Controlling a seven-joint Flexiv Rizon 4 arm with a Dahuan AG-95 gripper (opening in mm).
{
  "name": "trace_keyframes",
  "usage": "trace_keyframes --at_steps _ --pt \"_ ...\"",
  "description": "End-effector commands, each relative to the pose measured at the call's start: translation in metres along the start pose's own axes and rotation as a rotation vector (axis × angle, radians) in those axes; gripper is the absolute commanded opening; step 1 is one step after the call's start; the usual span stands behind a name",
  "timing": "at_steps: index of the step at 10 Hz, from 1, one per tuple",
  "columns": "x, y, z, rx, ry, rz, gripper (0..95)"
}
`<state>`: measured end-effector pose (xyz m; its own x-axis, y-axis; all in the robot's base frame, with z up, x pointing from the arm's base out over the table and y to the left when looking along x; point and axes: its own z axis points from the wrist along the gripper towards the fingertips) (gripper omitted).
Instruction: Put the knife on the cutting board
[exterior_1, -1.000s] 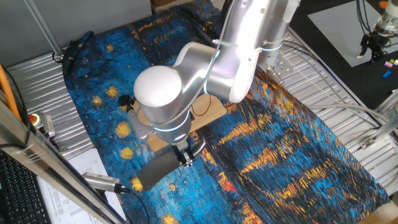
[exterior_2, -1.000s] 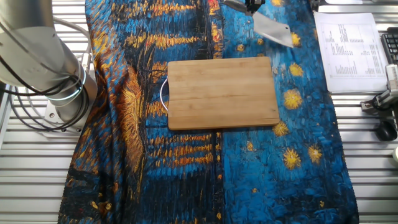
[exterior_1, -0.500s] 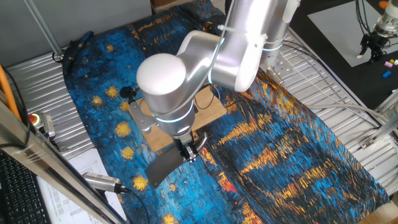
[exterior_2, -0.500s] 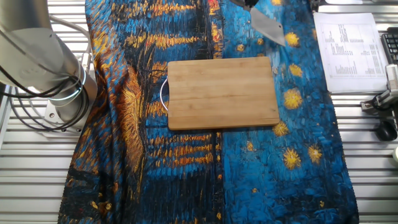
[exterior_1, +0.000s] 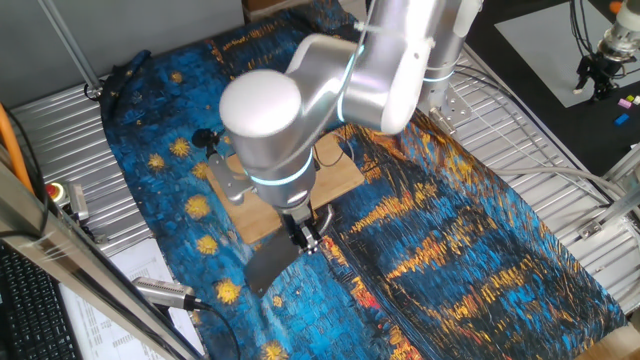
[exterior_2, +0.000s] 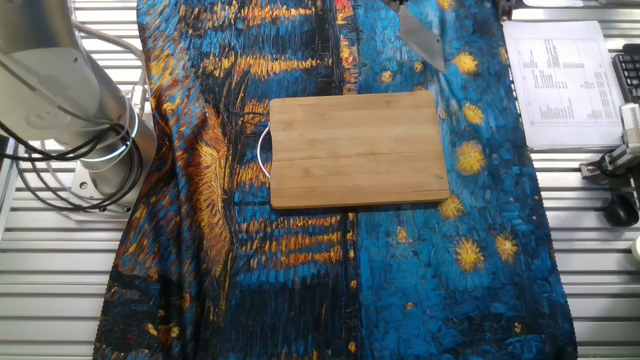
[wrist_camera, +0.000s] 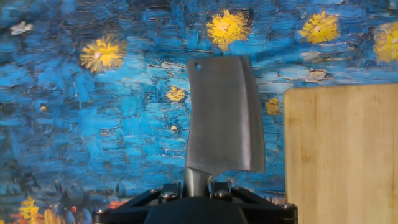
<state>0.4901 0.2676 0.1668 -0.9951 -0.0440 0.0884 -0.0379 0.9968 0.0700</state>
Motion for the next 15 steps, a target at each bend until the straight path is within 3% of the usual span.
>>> trace_keyframes --at_steps 1,7,9,15 --pt "0.001 0.0 -0.009 -0.005 0.003 -0.003 0.0" --pt "0.015 0.0 -0.053 -0.015 -0.001 -0.03 0.0" --pt "0.018 -0.003 -0.061 -0.015 0.003 -0.034 0.0" --pt "0.014 -0.001 -0.059 -0.011 0.012 -0.034 0.0"
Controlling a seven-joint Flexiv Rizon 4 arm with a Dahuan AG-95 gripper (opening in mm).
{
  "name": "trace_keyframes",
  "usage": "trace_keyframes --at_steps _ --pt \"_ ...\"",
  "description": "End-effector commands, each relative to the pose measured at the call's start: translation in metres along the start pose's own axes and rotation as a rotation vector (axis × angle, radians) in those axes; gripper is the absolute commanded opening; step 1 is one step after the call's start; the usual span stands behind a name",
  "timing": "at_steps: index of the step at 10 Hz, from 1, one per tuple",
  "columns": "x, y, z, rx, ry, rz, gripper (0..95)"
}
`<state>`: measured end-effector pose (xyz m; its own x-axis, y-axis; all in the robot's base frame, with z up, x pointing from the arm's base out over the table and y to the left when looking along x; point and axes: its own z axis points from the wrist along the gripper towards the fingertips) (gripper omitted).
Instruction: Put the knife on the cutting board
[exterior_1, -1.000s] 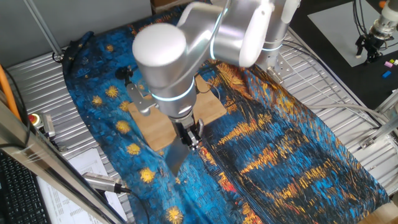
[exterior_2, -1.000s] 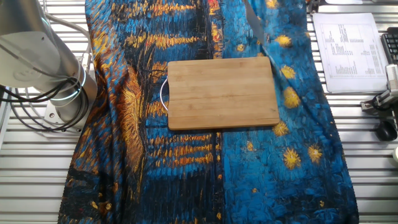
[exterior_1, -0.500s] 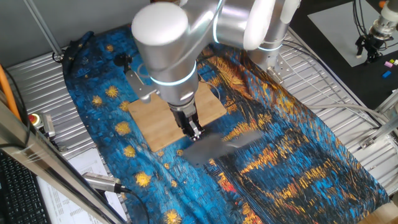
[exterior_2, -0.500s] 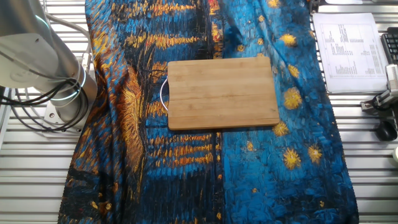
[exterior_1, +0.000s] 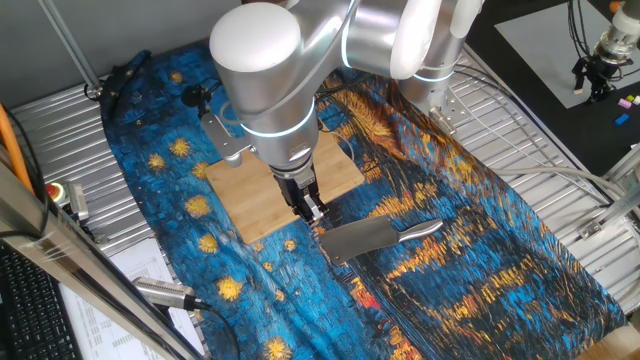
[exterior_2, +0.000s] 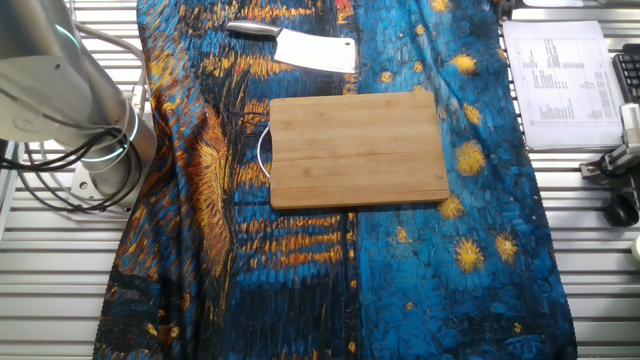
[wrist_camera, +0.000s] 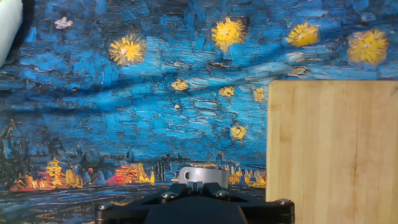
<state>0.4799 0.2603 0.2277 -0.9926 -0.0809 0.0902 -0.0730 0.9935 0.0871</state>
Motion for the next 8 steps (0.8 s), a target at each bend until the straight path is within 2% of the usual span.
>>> trace_keyframes --at_steps 1,2,4,5,6,8 --pt "-0.003 0.003 0.003 0.007 0.022 0.008 0.0" --pt "-0.005 0.004 0.006 0.008 0.04 0.014 0.0" --pt "-0.01 0.004 0.018 0.011 0.039 0.015 0.0" --pt "-0.012 0.004 0.027 0.014 0.038 0.014 0.0" --pt "-0.012 0.004 0.043 0.017 0.036 0.013 0.0" --pt "-0.006 0.002 0.067 0.03 0.036 0.002 0.0"
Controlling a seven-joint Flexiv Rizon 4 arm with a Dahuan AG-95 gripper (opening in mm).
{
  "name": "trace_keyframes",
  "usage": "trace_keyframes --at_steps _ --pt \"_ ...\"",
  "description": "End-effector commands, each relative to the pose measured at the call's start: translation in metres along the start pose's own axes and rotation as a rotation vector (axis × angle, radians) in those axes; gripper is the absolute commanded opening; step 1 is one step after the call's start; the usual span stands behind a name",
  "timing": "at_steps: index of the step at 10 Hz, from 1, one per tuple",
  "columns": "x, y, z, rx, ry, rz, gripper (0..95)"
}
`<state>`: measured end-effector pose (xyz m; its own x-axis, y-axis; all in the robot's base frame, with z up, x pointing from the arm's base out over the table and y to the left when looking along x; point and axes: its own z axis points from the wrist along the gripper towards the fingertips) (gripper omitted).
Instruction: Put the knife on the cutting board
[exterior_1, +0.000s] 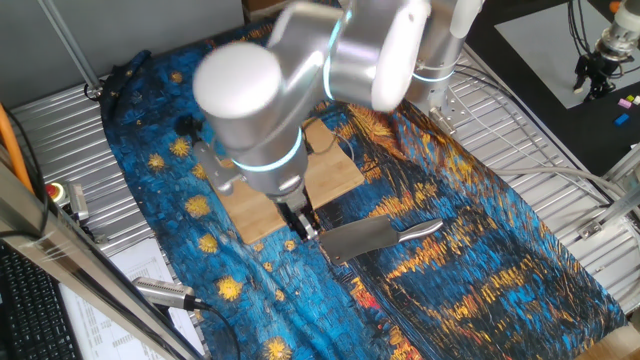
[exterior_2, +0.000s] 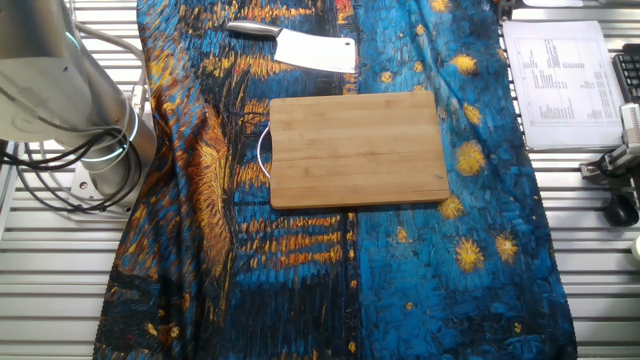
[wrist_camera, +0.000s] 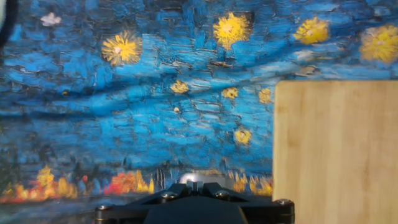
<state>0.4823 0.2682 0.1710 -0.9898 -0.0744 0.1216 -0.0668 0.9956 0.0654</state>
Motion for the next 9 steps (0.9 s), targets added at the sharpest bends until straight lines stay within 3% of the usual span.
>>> trace_keyframes --at_steps 1,7,9 --pt "0.005 -0.002 0.023 0.015 0.004 -0.011 0.0" --pt "0.022 0.003 0.077 0.047 0.02 -0.004 0.0" --pt "0.022 0.003 0.077 0.053 0.026 0.001 0.0"
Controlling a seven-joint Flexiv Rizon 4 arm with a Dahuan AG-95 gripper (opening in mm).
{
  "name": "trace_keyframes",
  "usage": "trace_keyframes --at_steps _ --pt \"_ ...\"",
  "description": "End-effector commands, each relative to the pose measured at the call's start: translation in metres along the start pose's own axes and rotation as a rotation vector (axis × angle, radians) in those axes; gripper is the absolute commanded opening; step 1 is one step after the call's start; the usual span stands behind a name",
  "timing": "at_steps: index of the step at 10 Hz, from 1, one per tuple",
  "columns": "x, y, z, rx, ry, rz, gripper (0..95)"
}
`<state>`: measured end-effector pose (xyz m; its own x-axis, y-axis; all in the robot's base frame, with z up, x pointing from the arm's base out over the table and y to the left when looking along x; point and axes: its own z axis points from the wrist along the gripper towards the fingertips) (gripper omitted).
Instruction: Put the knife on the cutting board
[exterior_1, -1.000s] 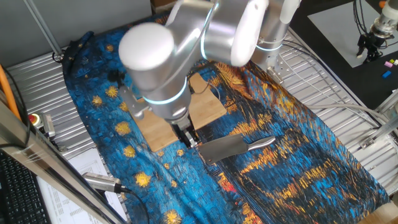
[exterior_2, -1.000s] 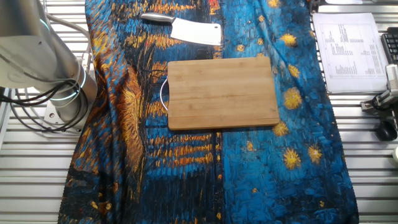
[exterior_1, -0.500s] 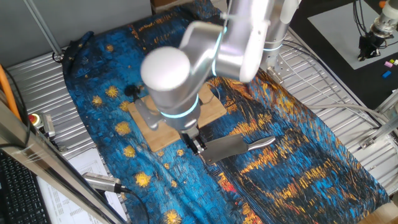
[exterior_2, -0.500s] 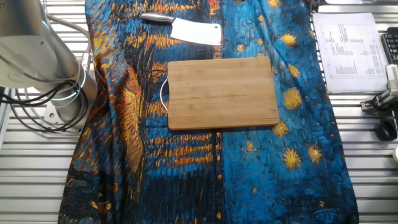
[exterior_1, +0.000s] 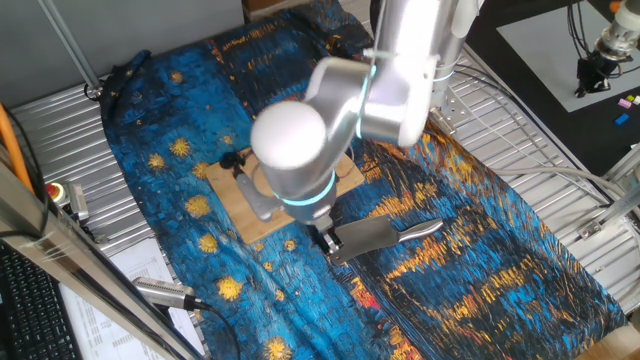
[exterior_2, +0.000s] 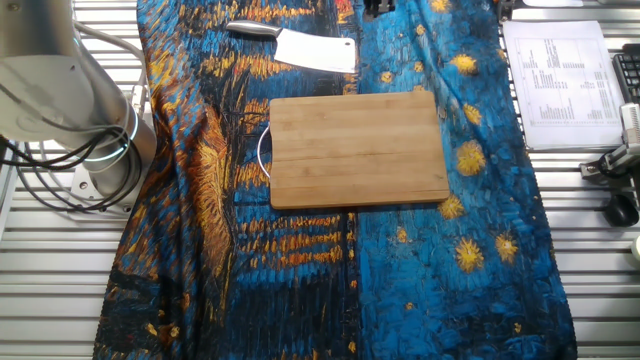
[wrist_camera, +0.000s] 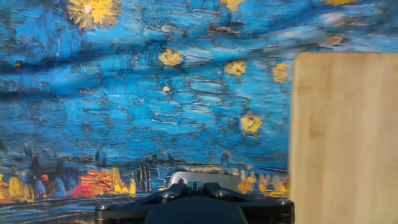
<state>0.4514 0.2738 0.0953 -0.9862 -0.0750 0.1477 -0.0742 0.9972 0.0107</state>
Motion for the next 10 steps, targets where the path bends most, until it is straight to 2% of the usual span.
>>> trace_keyframes --at_steps 1,3,7,8,10 --pt "0.001 0.0 -0.002 0.004 0.002 0.002 0.0" --pt "0.001 0.0 -0.002 0.01 0.01 0.003 0.0" --pt "0.001 0.0 -0.002 0.019 0.007 0.007 0.0" --pt "-0.003 0.001 0.001 0.019 0.001 0.017 0.0" --pt "-0.015 -0.003 0.0 0.015 0.0 0.02 0.0"
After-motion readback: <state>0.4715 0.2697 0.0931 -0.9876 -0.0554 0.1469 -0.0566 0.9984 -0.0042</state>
